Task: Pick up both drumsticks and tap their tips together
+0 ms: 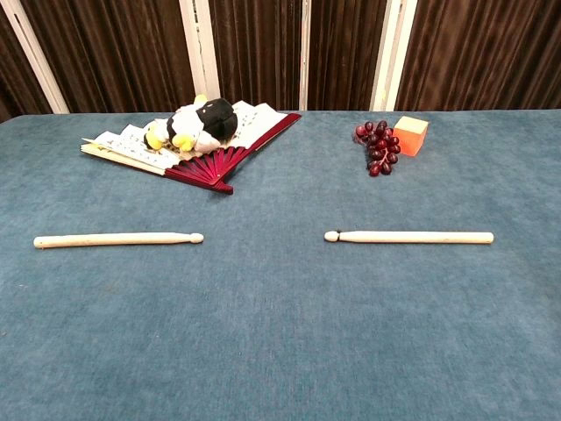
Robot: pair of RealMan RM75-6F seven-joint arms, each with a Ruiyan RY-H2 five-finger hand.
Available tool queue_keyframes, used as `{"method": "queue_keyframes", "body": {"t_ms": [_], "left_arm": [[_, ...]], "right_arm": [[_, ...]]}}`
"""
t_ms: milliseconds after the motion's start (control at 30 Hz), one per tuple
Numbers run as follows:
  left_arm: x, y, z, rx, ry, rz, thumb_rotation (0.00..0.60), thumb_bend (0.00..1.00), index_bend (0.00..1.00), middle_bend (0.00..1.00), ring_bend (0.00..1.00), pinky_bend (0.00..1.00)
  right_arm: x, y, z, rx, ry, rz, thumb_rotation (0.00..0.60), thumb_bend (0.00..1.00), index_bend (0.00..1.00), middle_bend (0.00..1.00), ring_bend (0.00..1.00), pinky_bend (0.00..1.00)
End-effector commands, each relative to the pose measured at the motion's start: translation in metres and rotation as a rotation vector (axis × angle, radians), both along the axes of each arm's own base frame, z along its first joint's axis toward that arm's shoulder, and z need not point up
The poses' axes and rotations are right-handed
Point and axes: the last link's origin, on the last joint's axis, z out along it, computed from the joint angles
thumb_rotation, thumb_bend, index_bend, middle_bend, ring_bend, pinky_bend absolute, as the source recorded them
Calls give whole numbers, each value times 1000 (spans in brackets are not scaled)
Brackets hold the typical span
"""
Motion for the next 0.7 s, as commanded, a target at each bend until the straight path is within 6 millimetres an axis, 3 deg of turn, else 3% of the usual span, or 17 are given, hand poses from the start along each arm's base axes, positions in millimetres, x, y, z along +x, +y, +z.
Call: {"method": "queue_keyframes", "body": {"t_ms": [33, 367, 467, 600, 700], "left_arm": [[0, 0, 0, 0, 0, 0, 600, 130, 0, 0, 0, 0], [0, 0, 0, -1, -1, -3, 600, 130, 0, 0, 0, 0], [0, -1, 1, 1, -4, -4, 600, 130, 0, 0, 0, 0], [0, -1, 1, -2, -6, -4, 600, 130, 0, 0, 0, 0], [0, -1, 0, -2, -6, -3, 600, 130, 0, 0, 0, 0]], "right_arm": [[0, 0, 0, 0, 0, 0, 600, 431, 0, 0, 0, 0], [1, -1, 1, -3, -11, -2, 600, 431, 0, 0, 0, 37], [3, -5, 1, -20, -20, 7, 600, 432, 0, 0, 74, 258], [9, -19, -1, -55, -48, 21, 600, 431, 0, 33, 428, 610], [15, -34, -4, -77, -67, 30, 600, 432, 30, 142, 580, 729]]}}
